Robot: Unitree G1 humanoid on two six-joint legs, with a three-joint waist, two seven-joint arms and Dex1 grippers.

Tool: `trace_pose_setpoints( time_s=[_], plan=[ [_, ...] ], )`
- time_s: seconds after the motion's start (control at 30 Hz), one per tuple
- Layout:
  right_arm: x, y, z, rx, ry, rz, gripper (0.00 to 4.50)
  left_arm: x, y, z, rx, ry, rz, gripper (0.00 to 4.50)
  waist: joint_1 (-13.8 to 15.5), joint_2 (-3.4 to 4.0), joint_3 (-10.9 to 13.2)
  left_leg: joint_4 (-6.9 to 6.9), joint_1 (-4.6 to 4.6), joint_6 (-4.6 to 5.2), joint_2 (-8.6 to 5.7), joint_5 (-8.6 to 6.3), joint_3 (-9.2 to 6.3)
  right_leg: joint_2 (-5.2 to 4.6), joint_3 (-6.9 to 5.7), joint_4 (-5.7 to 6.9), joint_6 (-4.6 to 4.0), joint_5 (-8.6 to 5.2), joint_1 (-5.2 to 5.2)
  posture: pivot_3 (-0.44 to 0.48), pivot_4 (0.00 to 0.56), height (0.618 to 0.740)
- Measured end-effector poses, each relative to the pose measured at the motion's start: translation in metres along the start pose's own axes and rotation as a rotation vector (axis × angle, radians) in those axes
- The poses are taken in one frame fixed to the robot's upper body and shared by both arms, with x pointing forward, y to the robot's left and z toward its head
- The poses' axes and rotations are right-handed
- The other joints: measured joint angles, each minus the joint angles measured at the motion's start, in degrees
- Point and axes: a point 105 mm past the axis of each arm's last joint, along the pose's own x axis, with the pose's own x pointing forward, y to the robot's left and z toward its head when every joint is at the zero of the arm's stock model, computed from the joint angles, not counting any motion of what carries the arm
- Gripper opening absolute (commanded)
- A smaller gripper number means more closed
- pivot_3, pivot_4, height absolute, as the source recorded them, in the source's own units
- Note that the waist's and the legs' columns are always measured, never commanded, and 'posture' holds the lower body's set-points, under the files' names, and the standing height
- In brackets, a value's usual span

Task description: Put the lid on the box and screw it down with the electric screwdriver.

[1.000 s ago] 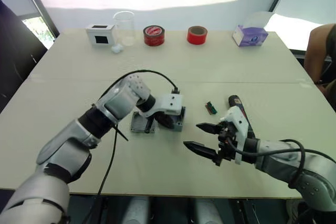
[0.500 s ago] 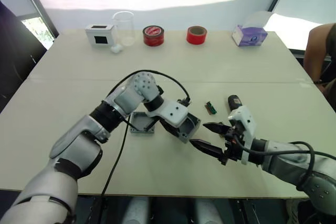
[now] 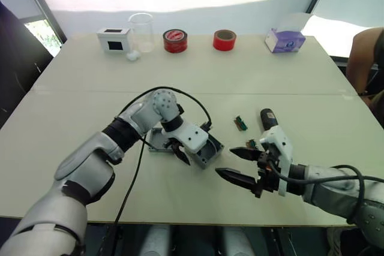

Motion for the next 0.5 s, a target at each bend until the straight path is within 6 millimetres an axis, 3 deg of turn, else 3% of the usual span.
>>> trace_pose_setpoints(
  time_s=[0.07, 0.23, 0.3, 0.37, 0.5],
  plan=[
    [-0.003, -0.001, 0.003, -0.02, 0.008, 0.001, 4.5, -0.011, 0.0, 0.005, -0.064, -0.036, 0.034, 3.17, -0.1, -0.01, 0.0, 0.01, -0.06, 0.0, 0.01, 0.0, 0.0, 0.0, 0.01, 0.01, 0.0, 0.0, -0.06, 0.0, 0.15, 0.74],
    [-0.008, 0.0, 0.036, -0.171, -0.03, 0.015, 4.5, -0.096, 0.01, 0.018, -0.401, -0.163, 0.336, 3.17, -0.9, 0.01, 0.0, 0.01, 0.01, 0.0, 0.09, 0.0, -0.06, 0.12, -0.01, 0.09, 0.03, -0.04, -0.05, 0.0, 0.15, 0.74],
    [-0.001, 0.01, 0.043, -0.228, -0.026, 0.069, 4.5, -0.116, 0.01, 0.013, -0.571, -0.178, 0.456, 3.17, -1.4, 0.01, 0.0, 0.01, 0.02, 0.0, 0.08, 0.0, -0.1, 0.13, -0.01, 0.14, 0.1, -0.09, -0.03, 0.0, 0.15, 0.74],
    [0.003, 0.021, 0.046, -0.28, -0.022, 0.118, 4.5, -0.124, 0.006, -0.002, -0.743, -0.146, 0.551, 3.17, -1.5, 0.0, 0.0, 0.0, 0.02, 0.0, 0.06, 0.0, -0.12, 0.13, -0.01, 0.2, 0.15, -0.13, -0.04, 0.0, 0.15, 0.74],
    [0.012, 0.026, 0.046, -0.347, 0.011, 0.146, 4.5, -0.124, -0.012, -0.043, -1.163, -0.04, 0.716, 3.17, -1.3, -0.05, 0.0, 0.06, 0.0, 0.0, -0.03, 0.0, -0.13, 0.06, 0.0, 0.55, 0.18, -0.15, -0.09, 0.0, 0.15, 0.74]
  ],
)
